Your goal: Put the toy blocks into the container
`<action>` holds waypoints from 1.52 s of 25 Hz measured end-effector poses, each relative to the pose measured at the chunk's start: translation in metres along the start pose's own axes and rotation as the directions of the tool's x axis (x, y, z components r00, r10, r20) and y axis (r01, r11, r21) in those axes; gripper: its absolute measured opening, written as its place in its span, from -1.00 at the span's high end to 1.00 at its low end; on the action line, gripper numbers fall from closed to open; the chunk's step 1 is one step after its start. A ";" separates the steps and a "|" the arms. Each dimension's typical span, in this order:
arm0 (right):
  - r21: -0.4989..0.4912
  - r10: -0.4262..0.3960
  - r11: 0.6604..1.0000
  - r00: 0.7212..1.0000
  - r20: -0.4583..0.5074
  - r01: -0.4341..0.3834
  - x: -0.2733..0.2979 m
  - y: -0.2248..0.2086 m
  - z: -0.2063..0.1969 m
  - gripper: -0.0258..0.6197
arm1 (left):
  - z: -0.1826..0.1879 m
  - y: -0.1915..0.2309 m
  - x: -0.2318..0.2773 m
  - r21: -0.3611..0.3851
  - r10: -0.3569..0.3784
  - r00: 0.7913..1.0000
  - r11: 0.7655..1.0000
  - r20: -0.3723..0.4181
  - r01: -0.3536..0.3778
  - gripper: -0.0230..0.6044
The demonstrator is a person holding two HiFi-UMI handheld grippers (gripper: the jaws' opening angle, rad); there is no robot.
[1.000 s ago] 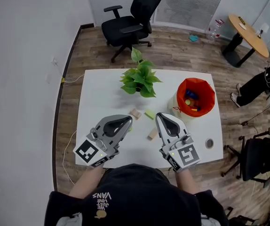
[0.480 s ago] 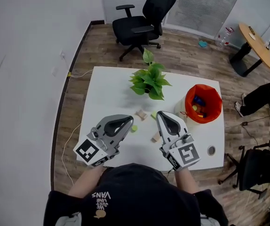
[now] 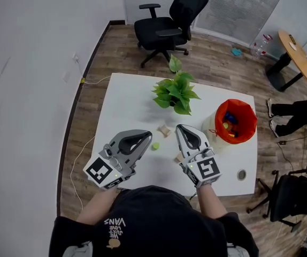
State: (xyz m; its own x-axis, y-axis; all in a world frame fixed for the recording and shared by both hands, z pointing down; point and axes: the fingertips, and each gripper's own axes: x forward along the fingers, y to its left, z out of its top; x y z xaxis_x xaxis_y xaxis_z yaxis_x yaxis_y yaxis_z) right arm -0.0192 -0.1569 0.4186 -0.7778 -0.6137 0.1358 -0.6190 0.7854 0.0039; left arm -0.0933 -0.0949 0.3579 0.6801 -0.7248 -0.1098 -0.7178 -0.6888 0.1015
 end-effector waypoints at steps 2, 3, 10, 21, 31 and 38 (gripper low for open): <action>-0.009 0.012 1.000 1.000 -0.029 -0.012 0.007 -0.001 -0.020 0.86 | 0.000 0.000 0.000 0.001 0.001 1.000 1.000 -0.001 -0.001 0.89; -0.011 0.016 1.000 0.999 -0.041 -0.016 0.011 -0.002 -0.028 0.86 | 0.001 0.000 0.000 0.000 0.001 1.000 1.000 0.000 -0.001 0.89; 0.026 0.051 0.999 0.988 -0.146 -0.047 0.031 0.001 -0.083 0.86 | 0.000 0.000 0.004 -0.003 0.004 1.000 1.000 -0.002 -0.004 0.89; 0.093 0.094 0.994 0.930 -0.356 -0.065 0.044 -0.001 -0.165 0.86 | -0.005 0.002 0.003 -0.012 0.012 1.000 1.000 -0.010 -0.012 0.89; 0.094 0.119 0.992 0.884 -0.452 -0.085 0.052 -0.001 -0.196 0.86 | -0.005 0.004 0.003 -0.028 0.014 1.000 1.000 -0.004 -0.014 0.89; 0.061 0.131 0.991 0.858 -0.496 -0.116 0.052 0.002 -0.206 0.60 | -0.005 0.002 0.003 -0.026 0.007 1.000 1.000 -0.001 -0.007 0.89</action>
State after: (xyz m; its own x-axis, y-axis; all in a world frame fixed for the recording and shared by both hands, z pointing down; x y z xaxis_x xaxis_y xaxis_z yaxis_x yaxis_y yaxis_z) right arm -0.0386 -0.1706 0.6299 -0.6945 -0.3834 0.6088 -0.5297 0.8451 -0.0721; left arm -0.0921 -0.0989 0.3623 0.6756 -0.7293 -0.1078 -0.7181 -0.6841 0.1281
